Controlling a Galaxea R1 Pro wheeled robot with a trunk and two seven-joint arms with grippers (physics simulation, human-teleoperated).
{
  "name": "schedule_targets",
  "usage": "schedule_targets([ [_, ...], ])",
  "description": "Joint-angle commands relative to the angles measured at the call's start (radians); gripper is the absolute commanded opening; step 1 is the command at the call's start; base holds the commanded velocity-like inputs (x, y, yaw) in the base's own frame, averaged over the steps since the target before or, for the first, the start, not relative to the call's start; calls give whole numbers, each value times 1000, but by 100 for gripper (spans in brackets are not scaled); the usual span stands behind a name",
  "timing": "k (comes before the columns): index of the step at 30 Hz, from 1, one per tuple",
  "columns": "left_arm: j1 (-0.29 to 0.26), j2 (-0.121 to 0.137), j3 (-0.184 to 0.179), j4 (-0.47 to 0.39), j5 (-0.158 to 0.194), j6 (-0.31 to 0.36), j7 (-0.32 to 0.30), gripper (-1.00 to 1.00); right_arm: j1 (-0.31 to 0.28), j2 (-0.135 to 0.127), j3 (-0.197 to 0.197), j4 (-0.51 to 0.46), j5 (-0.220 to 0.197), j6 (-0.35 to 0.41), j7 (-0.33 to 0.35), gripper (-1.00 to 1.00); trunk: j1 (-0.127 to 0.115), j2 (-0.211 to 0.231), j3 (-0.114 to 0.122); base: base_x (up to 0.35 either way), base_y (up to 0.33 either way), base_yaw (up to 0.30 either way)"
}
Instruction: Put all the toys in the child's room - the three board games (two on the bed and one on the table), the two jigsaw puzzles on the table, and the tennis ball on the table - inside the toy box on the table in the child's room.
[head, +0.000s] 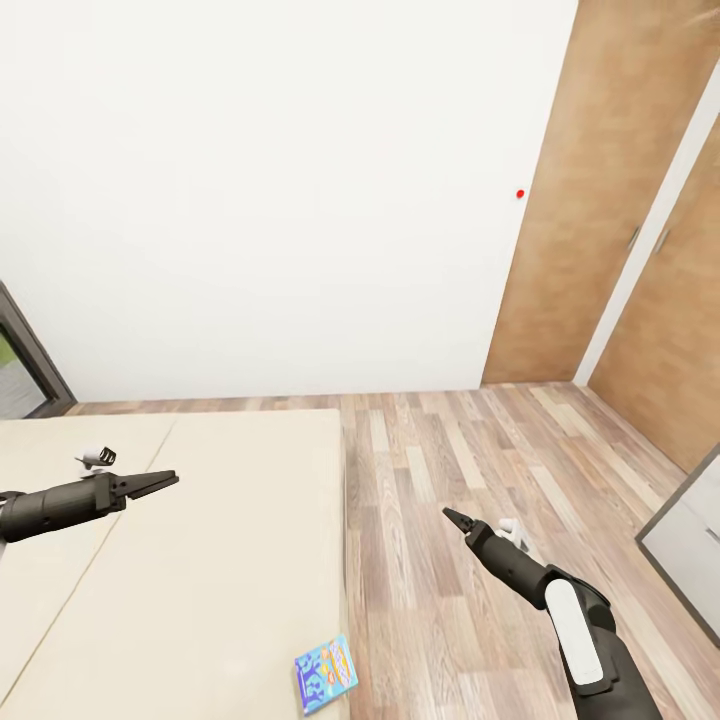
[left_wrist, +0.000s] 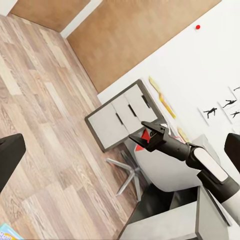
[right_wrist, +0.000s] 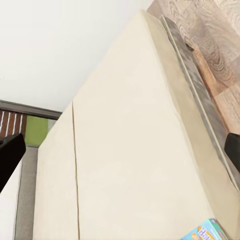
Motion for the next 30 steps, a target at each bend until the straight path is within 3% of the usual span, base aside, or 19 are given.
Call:
schedule_targets([
  [1, -1, 0, 0, 0, -1, 11, -4, 100, -1, 1, -3, -1, -1, 8, 3, 100, 1, -2, 0, 0, 0, 0],
  [30, -1, 0, 0, 0, 0, 11, -4, 100, -1, 3, -3, -1, 0, 6, 3, 100, 1, -2, 48, 0, 0, 27],
])
